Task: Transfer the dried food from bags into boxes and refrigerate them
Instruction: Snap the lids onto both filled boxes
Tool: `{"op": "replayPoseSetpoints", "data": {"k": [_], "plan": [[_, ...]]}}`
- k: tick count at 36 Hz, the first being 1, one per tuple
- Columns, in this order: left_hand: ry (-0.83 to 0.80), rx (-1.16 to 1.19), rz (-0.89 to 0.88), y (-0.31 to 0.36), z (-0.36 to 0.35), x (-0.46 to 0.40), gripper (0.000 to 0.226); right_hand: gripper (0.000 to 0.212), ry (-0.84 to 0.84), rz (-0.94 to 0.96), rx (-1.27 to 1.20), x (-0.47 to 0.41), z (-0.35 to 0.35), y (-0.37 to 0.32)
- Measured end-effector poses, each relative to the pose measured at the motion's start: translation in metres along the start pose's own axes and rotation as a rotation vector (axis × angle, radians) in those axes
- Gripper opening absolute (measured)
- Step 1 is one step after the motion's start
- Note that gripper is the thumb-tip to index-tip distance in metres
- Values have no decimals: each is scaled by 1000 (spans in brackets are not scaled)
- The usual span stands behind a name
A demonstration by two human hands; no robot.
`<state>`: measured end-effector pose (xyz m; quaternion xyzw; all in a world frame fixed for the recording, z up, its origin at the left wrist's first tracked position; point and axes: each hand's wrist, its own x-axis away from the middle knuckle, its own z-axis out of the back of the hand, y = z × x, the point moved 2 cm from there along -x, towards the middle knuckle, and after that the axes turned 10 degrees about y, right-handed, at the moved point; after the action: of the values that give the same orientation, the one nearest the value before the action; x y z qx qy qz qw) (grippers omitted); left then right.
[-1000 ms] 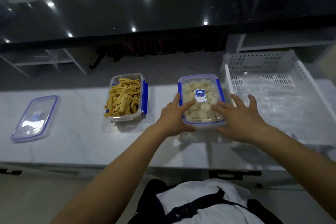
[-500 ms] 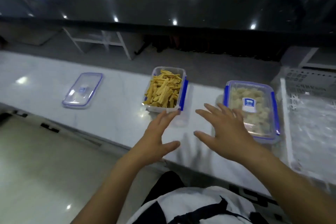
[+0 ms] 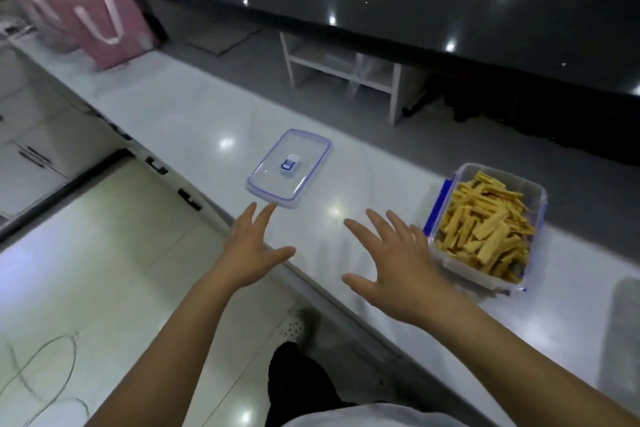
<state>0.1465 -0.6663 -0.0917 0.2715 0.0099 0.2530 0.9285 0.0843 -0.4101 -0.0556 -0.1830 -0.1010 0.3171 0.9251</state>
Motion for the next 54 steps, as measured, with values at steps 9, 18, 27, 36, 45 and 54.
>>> {"op": "replayPoseSetpoints", "data": {"k": [9,18,27,36,45,54], "plan": [[-117,15,-12,-58,19,-158,84,105,-91,-328,-242,-135,-67,-63],[-192,89,-268,-61,14,-214,73,94,215,-793,-559,-217,-86,-93],[-255,861,-65,-24,31,-187,59,80,490,-1075,-1262,-213,-54,-88],[-495,964,-501,76,64,-122,75,103,741,-944,-1247,-170,4,-89],[-959,1072,-663,122,32,-68,61,102,1130,-906,-984,-42,39,-68],[-922,729,-104,162,-70,-80,42,111,775,-1357,-434,95,11,-29]]}}
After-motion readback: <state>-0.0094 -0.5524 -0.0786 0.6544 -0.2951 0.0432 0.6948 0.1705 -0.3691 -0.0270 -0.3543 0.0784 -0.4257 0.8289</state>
